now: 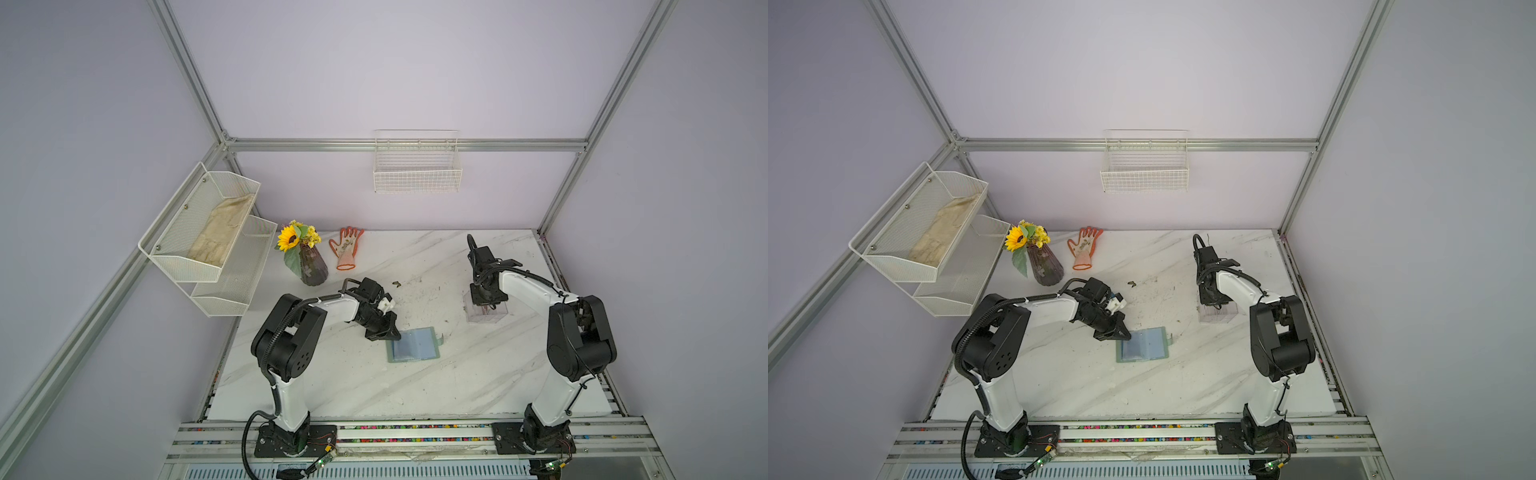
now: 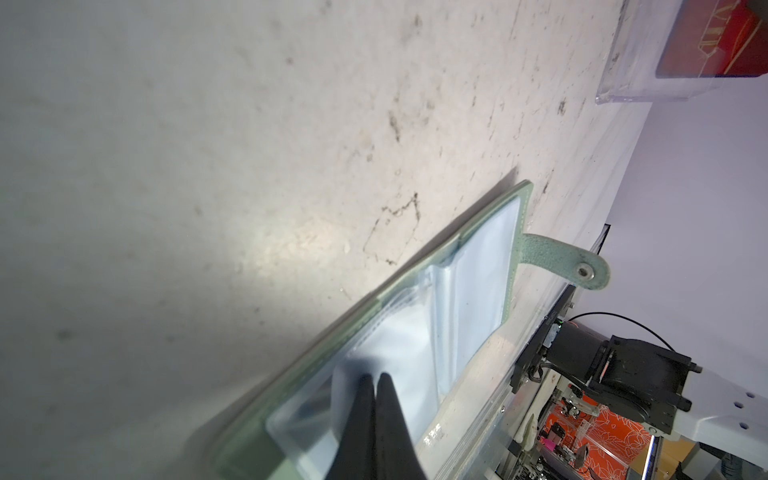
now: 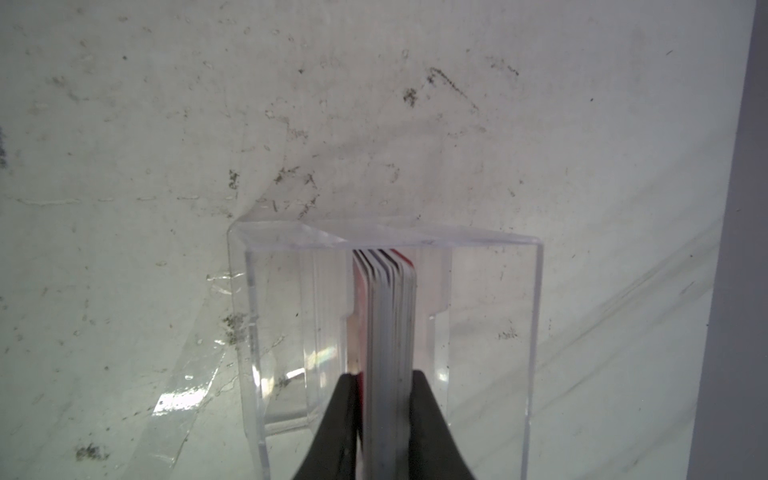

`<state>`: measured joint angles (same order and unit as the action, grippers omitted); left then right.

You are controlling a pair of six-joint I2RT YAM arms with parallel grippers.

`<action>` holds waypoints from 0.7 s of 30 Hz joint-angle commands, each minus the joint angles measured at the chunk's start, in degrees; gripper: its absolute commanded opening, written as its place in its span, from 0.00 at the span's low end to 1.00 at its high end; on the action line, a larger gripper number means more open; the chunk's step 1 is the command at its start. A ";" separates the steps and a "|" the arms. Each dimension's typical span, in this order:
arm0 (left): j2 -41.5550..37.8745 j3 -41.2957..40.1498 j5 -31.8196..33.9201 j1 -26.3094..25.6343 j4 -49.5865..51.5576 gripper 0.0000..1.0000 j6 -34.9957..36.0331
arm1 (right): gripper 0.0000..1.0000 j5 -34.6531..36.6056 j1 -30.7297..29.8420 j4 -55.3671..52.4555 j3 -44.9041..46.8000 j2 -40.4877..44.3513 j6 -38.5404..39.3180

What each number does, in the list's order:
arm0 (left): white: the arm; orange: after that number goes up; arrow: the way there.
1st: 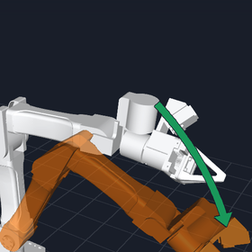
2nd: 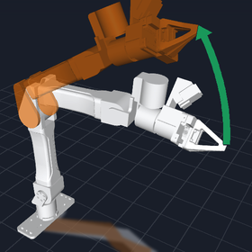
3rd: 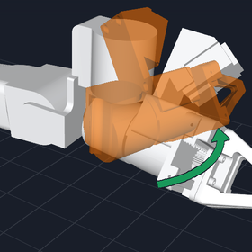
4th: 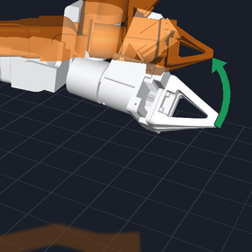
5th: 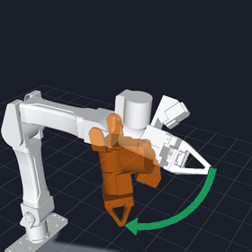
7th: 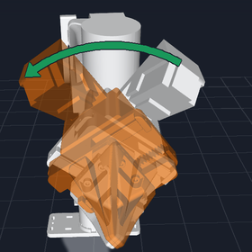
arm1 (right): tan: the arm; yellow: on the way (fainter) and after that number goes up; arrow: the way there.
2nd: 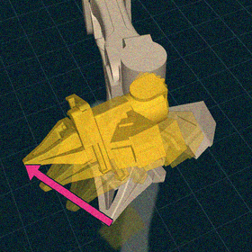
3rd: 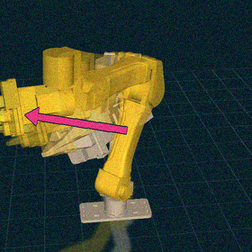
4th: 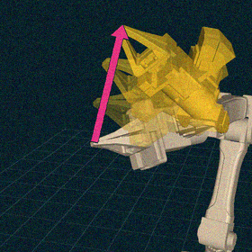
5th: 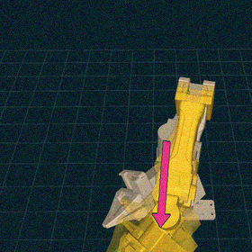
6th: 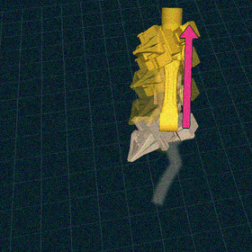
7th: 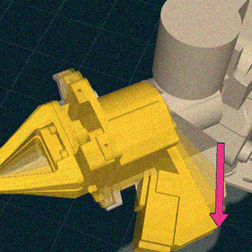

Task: Insert credit cards into a card holder
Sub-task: Adjust the credit card in the storage box.

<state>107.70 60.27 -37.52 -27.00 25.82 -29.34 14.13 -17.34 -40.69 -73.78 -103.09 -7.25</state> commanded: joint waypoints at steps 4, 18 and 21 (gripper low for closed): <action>4.06 -0.89 6.80 -0.56 4.86 0.00 0.51 | 0.12 -1.66 -1.12 -4.37 2.00 -6.45 -1.26; 4.26 -1.17 6.76 -0.57 4.61 0.00 0.60 | 0.38 6.80 -1.15 -5.68 -0.79 -5.39 -3.04; 4.10 -1.21 6.84 -0.51 4.67 0.00 0.60 | 0.41 8.31 -1.13 -5.96 -1.14 -5.17 -3.27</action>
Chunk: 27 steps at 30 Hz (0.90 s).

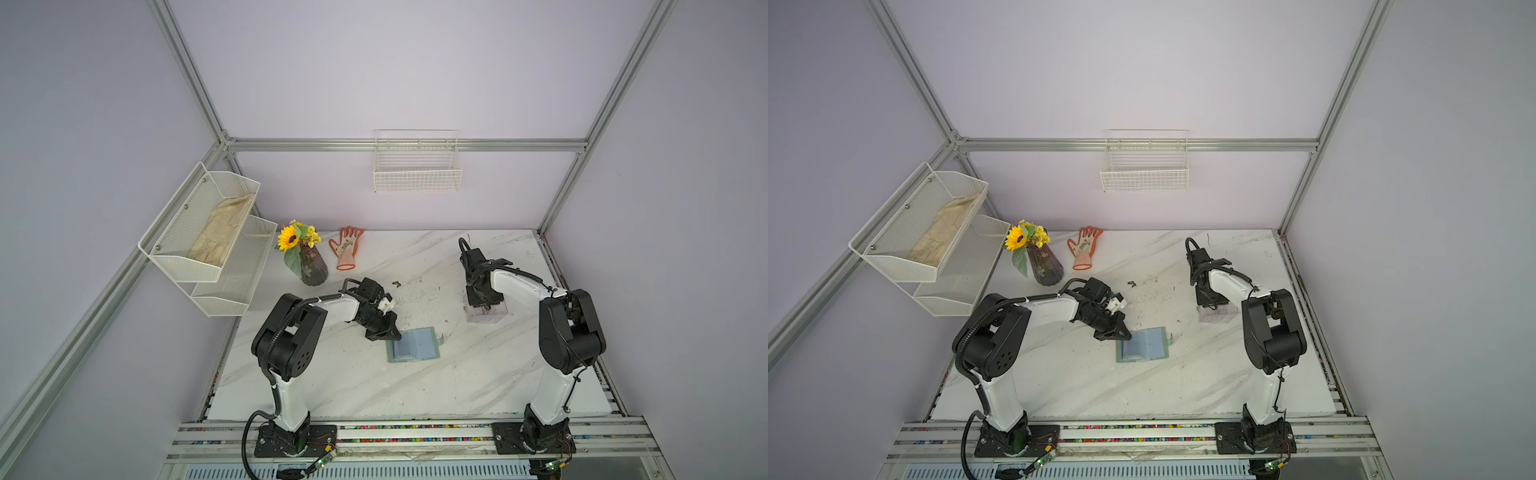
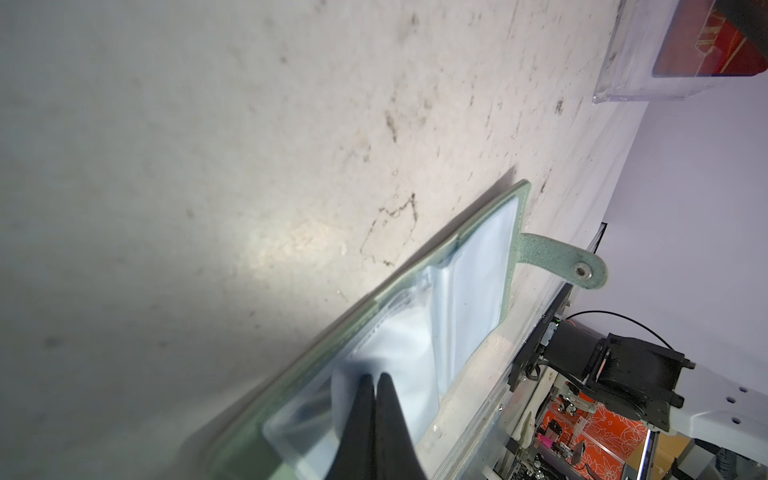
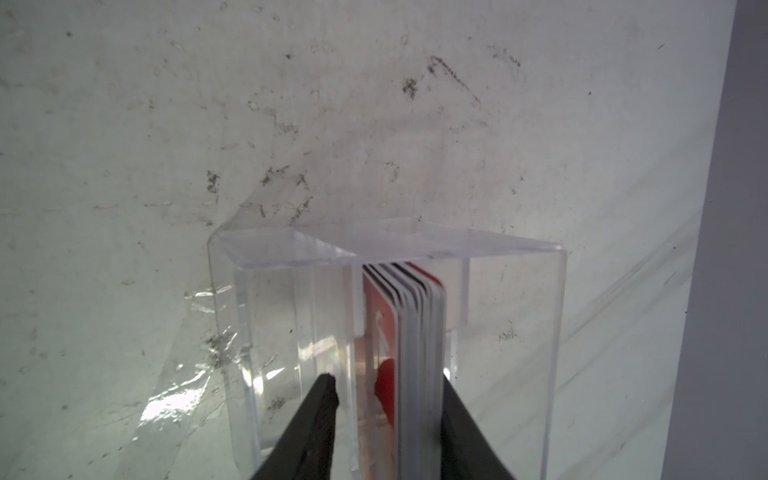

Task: Insert credit cards into a card holder
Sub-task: Adjust the credit card in the storage box.

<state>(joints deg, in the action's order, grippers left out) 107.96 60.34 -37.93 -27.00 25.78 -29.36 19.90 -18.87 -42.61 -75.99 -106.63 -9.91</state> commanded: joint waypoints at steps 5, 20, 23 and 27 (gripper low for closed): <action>3.82 -1.36 7.24 -0.57 4.68 0.00 0.63 | 0.44 4.07 0.34 -3.63 0.66 0.36 -0.93; 3.48 -1.71 7.43 -0.57 4.46 0.00 0.58 | 0.47 3.61 0.40 -4.38 -1.85 5.44 -1.29; 3.47 -1.72 7.35 -0.57 4.46 0.00 0.56 | 0.47 5.23 0.36 -4.80 -1.70 4.30 -1.90; 3.72 -1.76 7.35 -0.52 4.44 0.00 0.56 | 0.47 6.76 0.34 -4.74 -1.14 2.83 -2.22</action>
<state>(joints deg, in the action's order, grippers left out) 107.96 60.34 -37.93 -27.00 25.76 -29.34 23.97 -18.65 -45.23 -77.03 -102.30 -11.16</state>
